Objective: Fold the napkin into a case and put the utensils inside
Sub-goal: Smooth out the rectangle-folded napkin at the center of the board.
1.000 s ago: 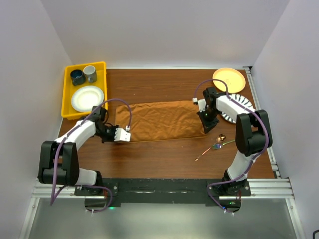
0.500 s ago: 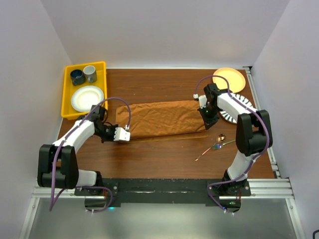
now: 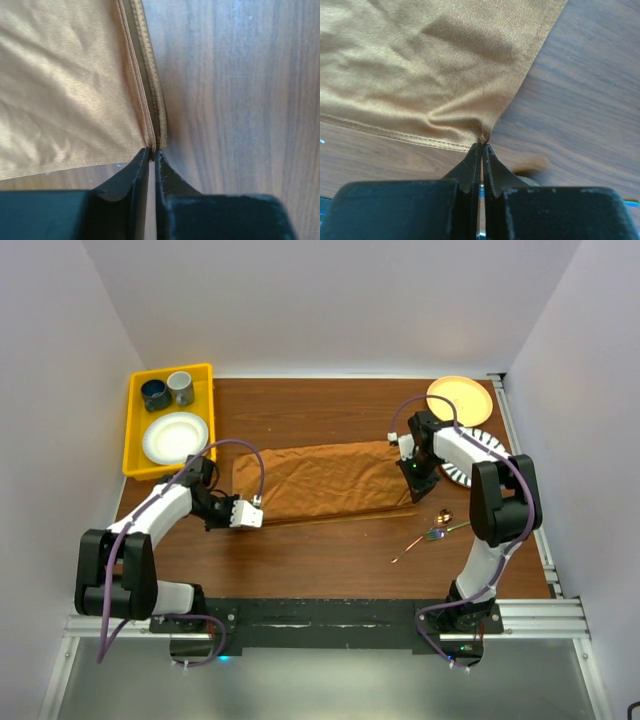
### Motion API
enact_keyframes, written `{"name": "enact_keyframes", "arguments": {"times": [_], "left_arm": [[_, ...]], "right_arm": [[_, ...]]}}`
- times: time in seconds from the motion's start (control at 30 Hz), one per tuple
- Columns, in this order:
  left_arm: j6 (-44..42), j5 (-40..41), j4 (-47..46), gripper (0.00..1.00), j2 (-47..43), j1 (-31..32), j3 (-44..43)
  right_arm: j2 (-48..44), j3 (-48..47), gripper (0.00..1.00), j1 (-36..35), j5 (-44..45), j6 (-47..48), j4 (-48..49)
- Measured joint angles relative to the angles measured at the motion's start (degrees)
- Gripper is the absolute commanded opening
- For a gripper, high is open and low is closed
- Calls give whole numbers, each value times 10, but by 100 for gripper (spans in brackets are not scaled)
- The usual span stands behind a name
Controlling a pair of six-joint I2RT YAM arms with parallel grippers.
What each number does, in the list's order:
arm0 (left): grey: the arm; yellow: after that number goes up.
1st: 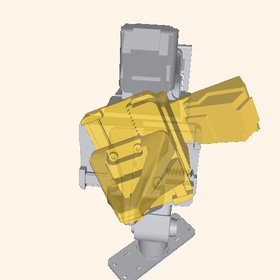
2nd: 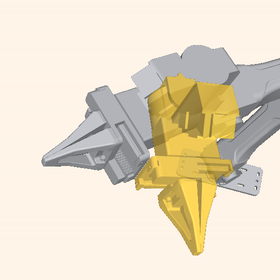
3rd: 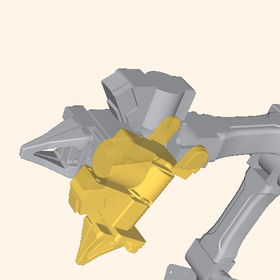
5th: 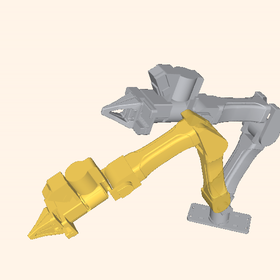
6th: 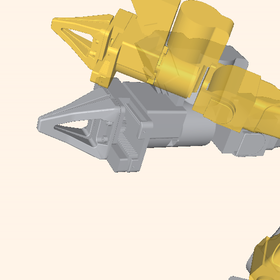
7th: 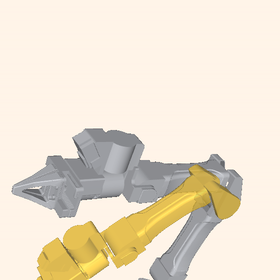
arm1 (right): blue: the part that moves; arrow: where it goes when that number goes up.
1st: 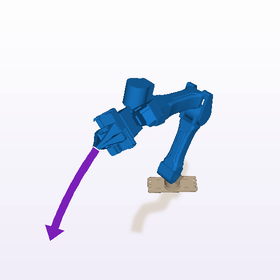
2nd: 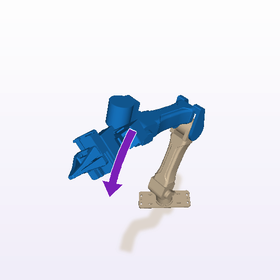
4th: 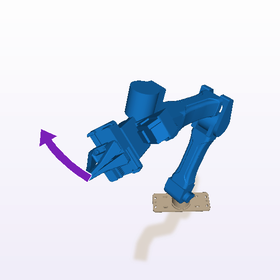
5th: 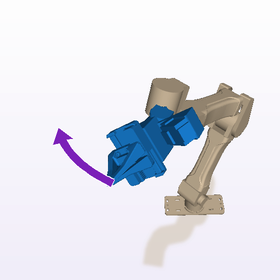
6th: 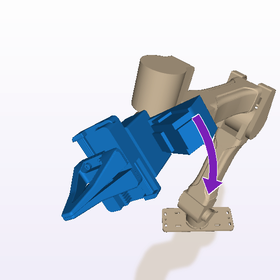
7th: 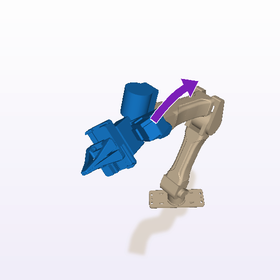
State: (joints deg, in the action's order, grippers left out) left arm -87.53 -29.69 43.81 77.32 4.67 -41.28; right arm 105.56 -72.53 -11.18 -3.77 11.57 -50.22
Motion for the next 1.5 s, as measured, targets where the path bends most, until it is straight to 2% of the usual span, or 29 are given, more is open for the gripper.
{"name": "enact_keyframes", "arguments": {"times": [0.1, 0.13, 0.23, 0.47, 0.57, 0.7, 0.87, 0.9, 1.0, 1.1, 1.2, 1.5], "left_arm": [[1, 4, 2, 33, 0, 0, 5], [1, 5, 3, 34, 0, 0, 5], [7, 7, 11, 37, 0, -1, 3], [72, -14, 8, 38, 13, -13, -60], [164, -14, -50, 38, 18, -13, -72], [331, -5, -166, 38, 47, -13, -111], [494, 13, -285, 45, 104, -8, -169], [513, 15, -301, 44, 116, -5, -178], [568, 35, -345, 32, 152, 17, -195], [595, 60, -358, 22, 185, 50, -204], [602, 82, -361, 18, 209, 69, -208], [600, 207, -353, 17, 244, 73, -213]], "right_arm": [[6, 8, 20, 0, 1, 2, 4], [6, 9, 32, 0, 2, 3, 4], [6, 10, 42, 0, 3, 6, 5], [5, -24, 41, 0, 5, 11, -10], [3, -51, 39, 0, -11, 11, -9], [3, -78, 37, 0, -45, 5, -2], [15, -114, 33, -9, -67, -13, 19], [24, -125, 33, -12, -68, -17, 26], [60, -151, 31, -24, -67, -29, 51], [94, -158, 31, -32, -62, -36, 66], [121, -158, 30, -35, -53, -41, 68], [135, -158, 29, -34, -28, -49, 75]]}}
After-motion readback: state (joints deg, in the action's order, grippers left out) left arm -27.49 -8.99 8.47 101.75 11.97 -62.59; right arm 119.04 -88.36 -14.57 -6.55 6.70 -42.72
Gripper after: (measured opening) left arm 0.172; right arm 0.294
